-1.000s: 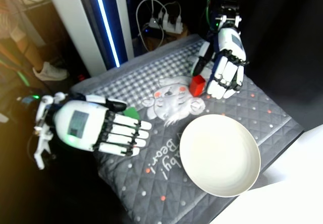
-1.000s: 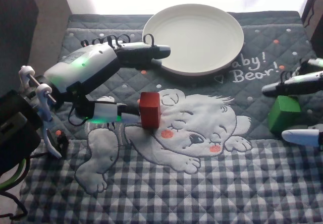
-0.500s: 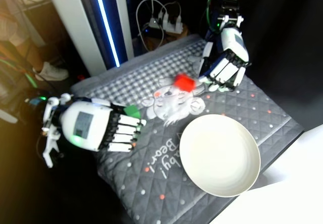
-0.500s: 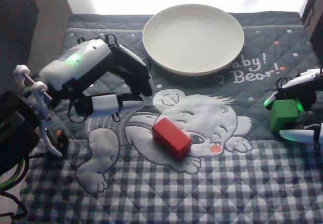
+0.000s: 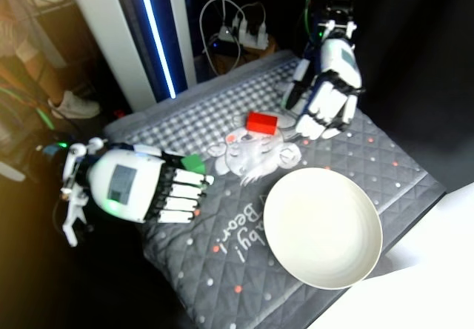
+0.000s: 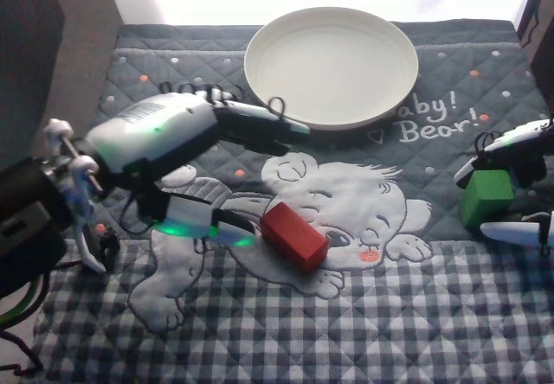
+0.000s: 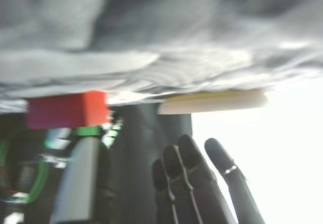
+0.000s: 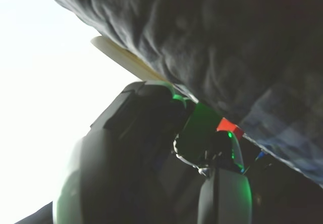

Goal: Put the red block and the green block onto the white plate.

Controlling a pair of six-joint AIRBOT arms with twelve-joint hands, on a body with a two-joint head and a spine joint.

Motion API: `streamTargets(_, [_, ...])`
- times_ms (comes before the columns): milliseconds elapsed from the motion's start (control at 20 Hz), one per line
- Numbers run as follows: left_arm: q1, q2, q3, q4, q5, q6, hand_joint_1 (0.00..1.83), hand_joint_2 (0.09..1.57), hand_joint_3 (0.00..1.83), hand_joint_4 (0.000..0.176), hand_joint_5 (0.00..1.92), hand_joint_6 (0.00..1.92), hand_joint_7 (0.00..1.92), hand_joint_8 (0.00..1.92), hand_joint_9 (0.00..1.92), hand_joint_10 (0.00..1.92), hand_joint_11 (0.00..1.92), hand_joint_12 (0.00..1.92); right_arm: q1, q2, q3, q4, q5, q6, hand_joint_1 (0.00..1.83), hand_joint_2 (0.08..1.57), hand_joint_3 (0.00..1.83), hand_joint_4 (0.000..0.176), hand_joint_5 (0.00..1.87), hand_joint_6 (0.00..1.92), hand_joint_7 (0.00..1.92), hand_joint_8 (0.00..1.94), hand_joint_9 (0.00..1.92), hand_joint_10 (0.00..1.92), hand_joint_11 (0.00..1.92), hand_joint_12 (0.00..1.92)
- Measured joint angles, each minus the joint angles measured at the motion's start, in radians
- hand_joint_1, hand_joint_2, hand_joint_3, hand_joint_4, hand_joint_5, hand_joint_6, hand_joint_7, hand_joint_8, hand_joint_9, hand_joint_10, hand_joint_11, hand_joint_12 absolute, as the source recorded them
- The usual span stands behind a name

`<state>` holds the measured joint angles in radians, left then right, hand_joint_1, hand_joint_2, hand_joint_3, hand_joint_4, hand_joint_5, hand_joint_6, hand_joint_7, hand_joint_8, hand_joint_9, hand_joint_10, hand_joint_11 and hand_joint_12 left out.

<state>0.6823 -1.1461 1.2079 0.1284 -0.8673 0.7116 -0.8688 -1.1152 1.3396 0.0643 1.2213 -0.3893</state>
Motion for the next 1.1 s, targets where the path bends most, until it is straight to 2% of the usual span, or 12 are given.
streamTargets(50, [-0.006, -0.005, 0.001, 0.016, 0.017, -0.001, 1.21, 0.81, 0.0, 0.0, 0.55, 0.0, 0.76, 0.0, 0.71, 0.0, 0.26, 0.88, 0.0, 0.0, 0.0, 0.0, 0.0, 0.0, 1.25, 1.11, 0.0, 0.0, 1.0, 0.87, 0.96, 1.13, 0.79, 1.66, 0.72, 1.92])
streamTargets(200, [-0.023, -0.023, 0.019, 0.079, 0.058, -0.034, 1.2, 0.81, 0.0, 0.0, 0.55, 0.0, 0.75, 0.0, 0.71, 0.01, 0.15, 1.07, 0.0, 0.0, 0.001, 0.0, -0.001, 0.0, 1.2, 1.07, 0.0, 0.0, 1.1, 0.71, 0.92, 1.34, 0.83, 1.74, 0.78, 1.91])
streamTargets(400, [-0.063, -0.074, 0.063, 0.23, 0.151, -0.105, 1.28, 0.88, 0.0, 0.0, 0.66, 0.0, 0.91, 0.01, 0.91, 0.06, 0.36, 1.11, 0.0, -0.001, 0.001, 0.0, -0.001, 0.0, 1.18, 1.06, 0.0, 0.0, 1.11, 0.75, 0.96, 1.28, 0.85, 1.73, 0.8, 1.92])
streamTargets(500, [-0.064, -0.084, 0.076, 0.257, 0.169, -0.138, 1.39, 0.92, 0.0, 0.0, 0.87, 0.02, 1.03, 0.03, 1.06, 0.08, 0.64, 0.94, 0.0, -0.001, 0.001, 0.0, 0.0, 0.001, 1.26, 1.11, 0.0, 0.0, 1.12, 0.46, 0.96, 1.3, 0.87, 1.53, 0.77, 1.83])
streamTargets(550, [-0.066, -0.084, 0.076, 0.258, 0.176, -0.143, 1.31, 1.01, 0.01, 0.0, 1.0, 0.63, 1.24, 0.45, 1.17, 0.08, 0.73, 0.95, 0.0, -0.001, 0.001, 0.0, 0.002, 0.01, 1.26, 1.12, 0.0, 0.0, 1.13, 0.43, 0.93, 1.34, 0.83, 1.59, 0.73, 1.86])
streamTargets(600, [-0.066, -0.084, 0.076, 0.256, 0.177, -0.143, 1.38, 1.03, 0.0, 0.0, 1.07, 0.65, 1.16, 0.62, 1.1, 0.82, 0.85, 0.99, 0.0, -0.001, 0.001, -0.001, 0.002, 0.011, 1.2, 1.06, 0.0, 0.0, 1.15, 0.61, 0.88, 1.52, 0.81, 1.85, 0.82, 1.91])
streamTargets(650, [-0.066, -0.083, 0.078, 0.251, 0.176, -0.145, 1.39, 1.05, 0.0, 0.0, 1.08, 0.74, 1.12, 0.67, 1.05, 1.0, 0.87, 1.02, 0.0, -0.001, 0.001, -0.005, 0.002, 0.011, 1.19, 1.05, 0.0, 0.0, 1.13, 0.69, 0.87, 1.54, 0.8, 1.91, 0.85, 1.92])
streamTargets(750, [-0.066, -0.08, 0.09, 0.22, 0.165, -0.153, 1.39, 1.06, 0.0, 0.0, 1.03, 0.94, 1.12, 0.62, 1.04, 0.99, 0.85, 0.95, 0.0, -0.001, 0.001, -0.005, 0.002, 0.011, 1.19, 1.06, 0.0, 0.0, 1.11, 0.75, 0.93, 1.33, 0.84, 1.75, 0.81, 1.92])
streamTargets(850, [-0.066, -0.064, 0.09, 0.171, 0.159, -0.151, 1.4, 1.04, 0.0, 0.0, 1.14, 0.6, 1.16, 0.68, 1.05, 1.02, 0.92, 0.97, 0.0, -0.001, 0.001, -0.004, 0.003, 0.013, 1.27, 1.09, 0.0, 0.0, 1.12, 0.49, 1.02, 1.18, 0.9, 1.34, 0.75, 1.61])
streamTargets(950, [-0.064, -0.047, 0.09, 0.099, 0.147, -0.142, 1.4, 1.03, 0.0, 0.0, 1.13, 0.6, 1.24, 0.57, 1.03, 1.03, 0.87, 0.99, 0.0, -0.001, 0.005, -0.008, 0.004, 0.022, 1.28, 1.08, 0.0, 0.0, 1.17, 0.38, 1.03, 1.17, 0.89, 1.45, 0.75, 1.77])
streamTargets(1050, [-0.062, -0.034, 0.095, 0.033, 0.122, -0.129, 1.3, 1.03, 0.0, 0.0, 1.14, 0.6, 1.23, 0.67, 1.03, 0.75, 0.73, 1.19, 0.0, -0.003, 0.024, -0.011, 0.006, 0.056, 1.28, 1.04, 0.0, 0.0, 1.17, 0.47, 1.16, 0.88, 0.99, 1.06, 0.78, 1.45])
streamTargets(1100, [-0.061, -0.034, 0.095, 0.011, 0.104, -0.123, 1.28, 1.03, 0.0, 0.0, 1.14, 0.64, 1.22, 0.7, 1.06, 0.62, 0.69, 1.25, 0.0, -0.003, 0.032, -0.011, 0.009, 0.071, 1.37, 1.06, 0.0, 0.0, 1.05, 0.66, 1.16, 0.7, 1.02, 1.11, 0.85, 1.17])
